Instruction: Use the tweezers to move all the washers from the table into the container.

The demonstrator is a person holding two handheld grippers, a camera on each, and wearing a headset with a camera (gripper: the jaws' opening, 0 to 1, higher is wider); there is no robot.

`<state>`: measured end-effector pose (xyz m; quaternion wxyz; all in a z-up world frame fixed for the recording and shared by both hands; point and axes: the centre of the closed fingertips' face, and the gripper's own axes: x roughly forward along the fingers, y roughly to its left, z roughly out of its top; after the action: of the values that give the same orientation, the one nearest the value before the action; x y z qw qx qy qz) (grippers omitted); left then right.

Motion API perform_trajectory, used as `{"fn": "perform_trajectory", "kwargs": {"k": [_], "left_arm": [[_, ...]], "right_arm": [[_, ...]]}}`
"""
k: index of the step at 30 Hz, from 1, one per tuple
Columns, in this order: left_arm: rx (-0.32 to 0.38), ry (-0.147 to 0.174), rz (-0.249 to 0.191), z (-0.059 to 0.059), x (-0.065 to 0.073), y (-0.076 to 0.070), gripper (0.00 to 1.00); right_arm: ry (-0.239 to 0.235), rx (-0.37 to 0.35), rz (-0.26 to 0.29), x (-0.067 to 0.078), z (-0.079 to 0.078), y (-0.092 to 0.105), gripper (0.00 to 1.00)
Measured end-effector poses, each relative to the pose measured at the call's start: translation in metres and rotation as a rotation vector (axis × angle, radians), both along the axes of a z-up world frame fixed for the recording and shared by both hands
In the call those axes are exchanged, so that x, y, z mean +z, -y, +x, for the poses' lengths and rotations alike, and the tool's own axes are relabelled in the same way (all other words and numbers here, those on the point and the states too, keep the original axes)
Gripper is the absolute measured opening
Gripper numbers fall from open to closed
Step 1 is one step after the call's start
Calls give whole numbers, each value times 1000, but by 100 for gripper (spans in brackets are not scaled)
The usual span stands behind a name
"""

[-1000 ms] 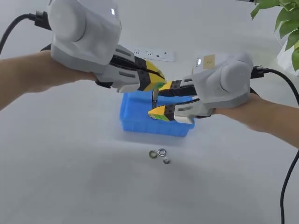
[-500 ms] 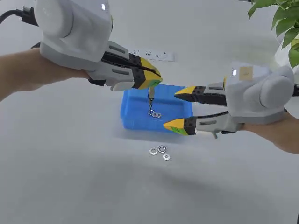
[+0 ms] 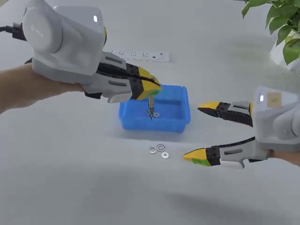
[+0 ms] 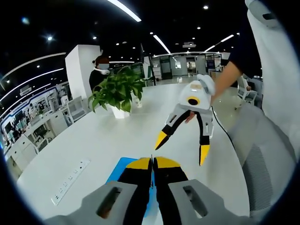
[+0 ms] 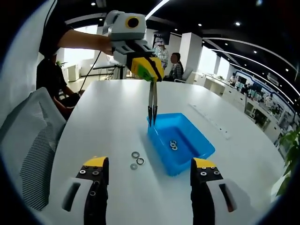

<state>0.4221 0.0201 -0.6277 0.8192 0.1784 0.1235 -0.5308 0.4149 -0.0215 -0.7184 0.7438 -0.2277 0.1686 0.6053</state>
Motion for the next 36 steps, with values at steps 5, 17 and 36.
{"fn": "perform_trajectory", "kwargs": {"k": [5, 17, 36], "left_arm": [[-19, -9, -6, -19, -13, 1, 5], [21, -42, -30, -32, -35, -4, 5], [-7, 9, 2, -41, -54, 0, 5]], "right_arm": [[-9, -8, -9, -2, -5, 4, 74], [-56, -18, -6, -9, -17, 17, 77], [-125, 8, -9, -27, -39, 26, 82]]}}
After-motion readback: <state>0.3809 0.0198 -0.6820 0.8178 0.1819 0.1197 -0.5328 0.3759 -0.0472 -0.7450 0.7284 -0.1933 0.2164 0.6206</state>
